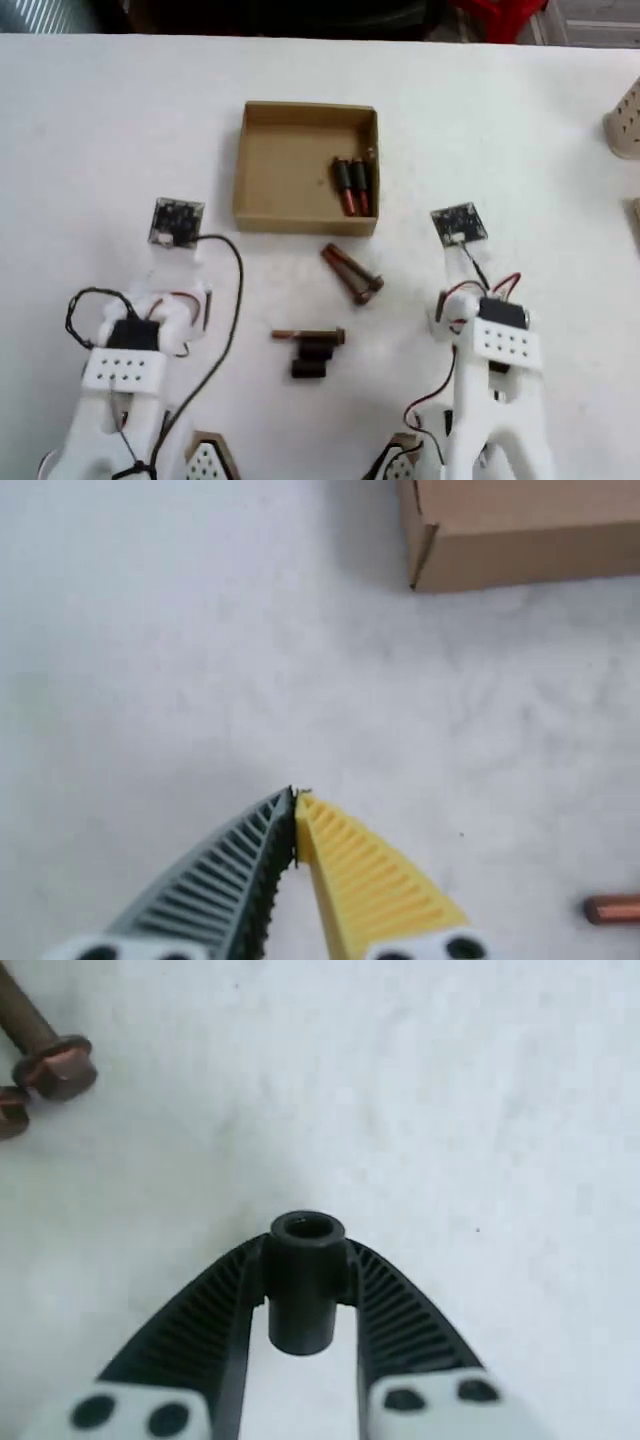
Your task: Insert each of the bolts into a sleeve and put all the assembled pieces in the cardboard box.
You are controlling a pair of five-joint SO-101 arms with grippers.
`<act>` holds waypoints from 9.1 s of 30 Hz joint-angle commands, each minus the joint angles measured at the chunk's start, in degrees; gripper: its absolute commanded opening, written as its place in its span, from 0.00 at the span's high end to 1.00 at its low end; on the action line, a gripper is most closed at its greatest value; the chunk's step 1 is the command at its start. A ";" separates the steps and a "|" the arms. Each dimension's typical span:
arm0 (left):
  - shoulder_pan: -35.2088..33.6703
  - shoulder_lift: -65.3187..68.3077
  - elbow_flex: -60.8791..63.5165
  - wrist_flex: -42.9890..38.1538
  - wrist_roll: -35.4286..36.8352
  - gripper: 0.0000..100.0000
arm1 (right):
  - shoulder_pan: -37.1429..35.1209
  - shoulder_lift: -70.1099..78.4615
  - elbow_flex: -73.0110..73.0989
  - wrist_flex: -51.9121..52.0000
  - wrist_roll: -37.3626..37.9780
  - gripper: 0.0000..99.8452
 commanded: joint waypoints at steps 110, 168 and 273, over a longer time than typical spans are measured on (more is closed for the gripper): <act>9.01 30.99 -32.88 -3.43 5.45 0.98 | 6.55 -10.07 8.35 -6.46 -10.20 0.98; 0.13 26.51 -10.46 -38.77 5.63 0.98 | -45.76 26.24 14.68 -109.05 -33.93 0.98; 19.30 -19.30 9.23 -18.11 13.01 0.63 | -52.62 58.51 11.60 -134.64 -27.78 0.98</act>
